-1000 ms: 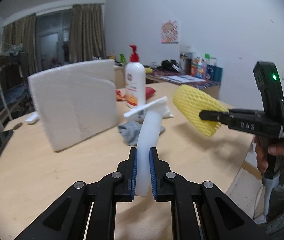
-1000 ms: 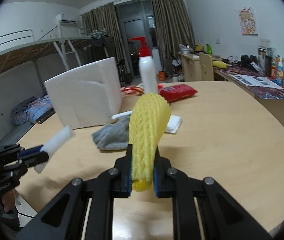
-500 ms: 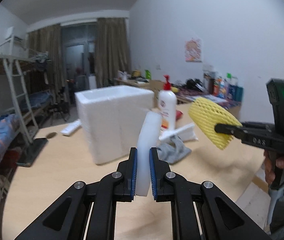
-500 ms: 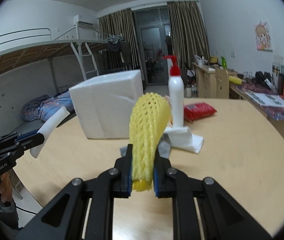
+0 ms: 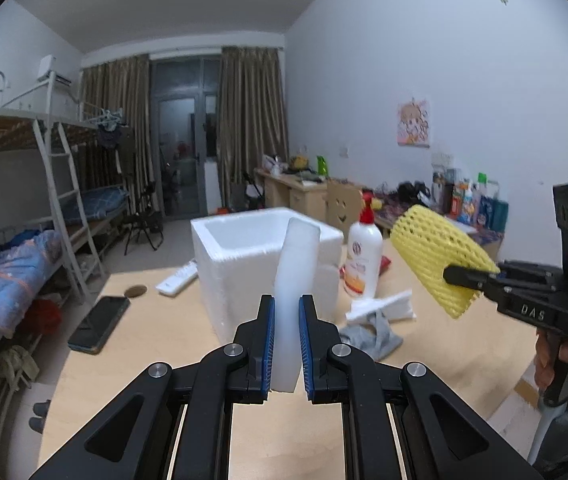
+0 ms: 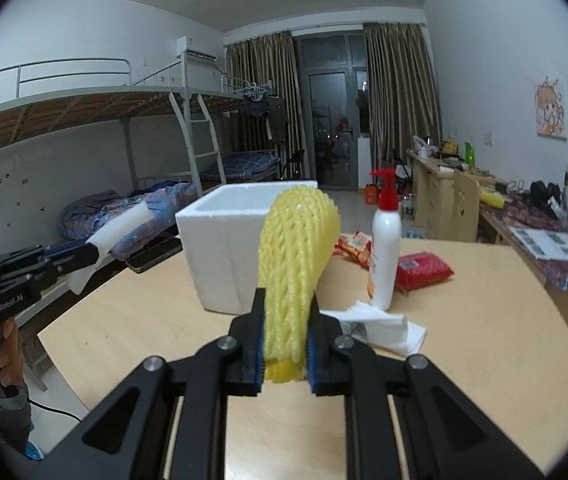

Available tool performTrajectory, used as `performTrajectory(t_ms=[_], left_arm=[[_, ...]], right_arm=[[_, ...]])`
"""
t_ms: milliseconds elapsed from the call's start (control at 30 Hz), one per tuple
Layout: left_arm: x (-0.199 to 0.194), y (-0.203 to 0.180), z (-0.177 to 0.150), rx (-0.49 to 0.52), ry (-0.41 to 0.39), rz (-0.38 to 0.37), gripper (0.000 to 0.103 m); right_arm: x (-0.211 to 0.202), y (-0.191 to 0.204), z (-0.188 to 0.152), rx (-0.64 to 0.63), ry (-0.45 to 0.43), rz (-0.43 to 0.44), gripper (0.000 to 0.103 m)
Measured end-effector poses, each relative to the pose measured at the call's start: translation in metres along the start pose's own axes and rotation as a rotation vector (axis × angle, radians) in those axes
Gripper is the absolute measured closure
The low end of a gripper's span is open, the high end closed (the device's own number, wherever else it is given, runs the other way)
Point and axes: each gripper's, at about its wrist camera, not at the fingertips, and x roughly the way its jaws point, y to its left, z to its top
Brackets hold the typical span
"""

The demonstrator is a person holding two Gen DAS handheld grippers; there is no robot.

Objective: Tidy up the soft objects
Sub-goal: 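Carry the foam strip and yellow net over the white foam box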

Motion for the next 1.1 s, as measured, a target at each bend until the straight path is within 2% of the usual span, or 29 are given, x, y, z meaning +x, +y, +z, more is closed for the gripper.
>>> performTrajectory(t_ms=[100,300,567,1100], left_arm=[[-0.006,0.001,0.008,-0.007,-0.033,0.021,0.090],[-0.008,0.008,0.014,-0.045,-0.045,0.049,0.090],[0.010,0.013,0.017,-0.068,-0.004,0.078,0.090],[0.036,0.027,0.040,-0.074,0.025,0.102,0.090]], right_arm=[[0.000,0.005,0.007,-0.005,-0.014,0.006,0.084],[0.003,0.011,0.017,-0.025,-0.025,0.018,0.084],[0.015,0.015,0.024,-0.025,-0.014,0.027,0.084],[0.044,0.022,0.054,-0.048,-0.008,0.043,0.084]])
